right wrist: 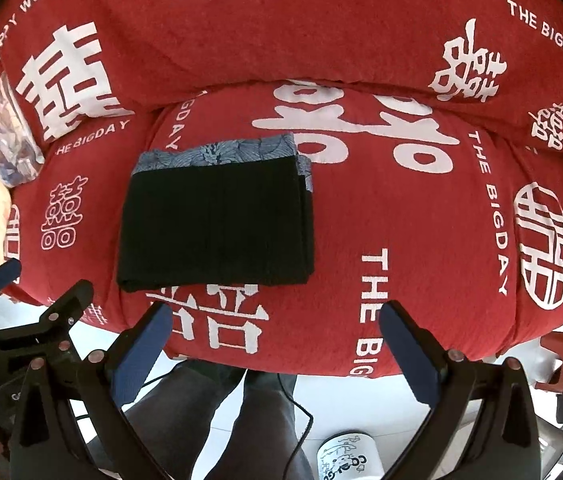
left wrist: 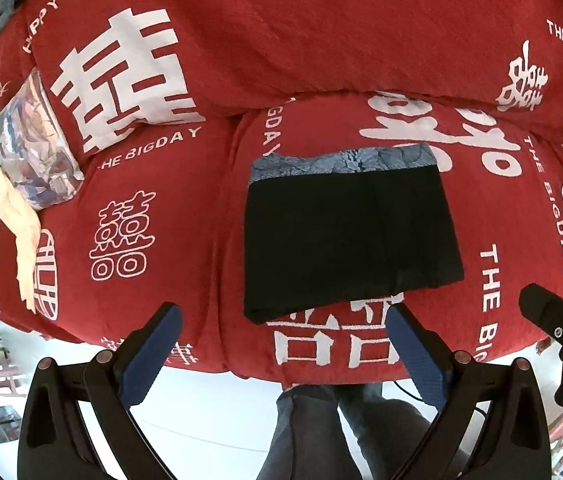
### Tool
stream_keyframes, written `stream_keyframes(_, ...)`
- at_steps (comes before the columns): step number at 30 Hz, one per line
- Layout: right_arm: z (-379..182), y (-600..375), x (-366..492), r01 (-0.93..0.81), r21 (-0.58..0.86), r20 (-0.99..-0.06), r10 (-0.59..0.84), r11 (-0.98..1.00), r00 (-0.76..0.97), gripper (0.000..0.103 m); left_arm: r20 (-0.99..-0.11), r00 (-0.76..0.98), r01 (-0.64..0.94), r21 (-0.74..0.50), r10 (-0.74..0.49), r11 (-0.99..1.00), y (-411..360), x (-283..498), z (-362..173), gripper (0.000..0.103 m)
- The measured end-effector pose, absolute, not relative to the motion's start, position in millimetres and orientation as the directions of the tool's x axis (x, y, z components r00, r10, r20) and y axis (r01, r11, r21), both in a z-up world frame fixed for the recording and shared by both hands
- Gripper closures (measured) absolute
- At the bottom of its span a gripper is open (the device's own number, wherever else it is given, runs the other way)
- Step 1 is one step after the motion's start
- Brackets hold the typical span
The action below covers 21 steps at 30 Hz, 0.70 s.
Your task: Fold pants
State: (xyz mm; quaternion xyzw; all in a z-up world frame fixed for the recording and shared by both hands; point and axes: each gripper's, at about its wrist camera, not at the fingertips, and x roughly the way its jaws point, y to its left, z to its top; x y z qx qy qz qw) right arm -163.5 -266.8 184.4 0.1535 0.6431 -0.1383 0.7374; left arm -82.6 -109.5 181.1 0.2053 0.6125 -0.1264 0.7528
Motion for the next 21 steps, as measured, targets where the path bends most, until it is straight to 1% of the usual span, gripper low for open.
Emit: stream_keyframes(21, 184.5, -256.6, -159.1, 0.375, 0.039, -0.991, -0.012, 0.926, 0.132, 0.0, -0.974, 0.218, 0.414, 0.143, 0.055, 0.899, -100.7, -81.8, 183.1, 0.001)
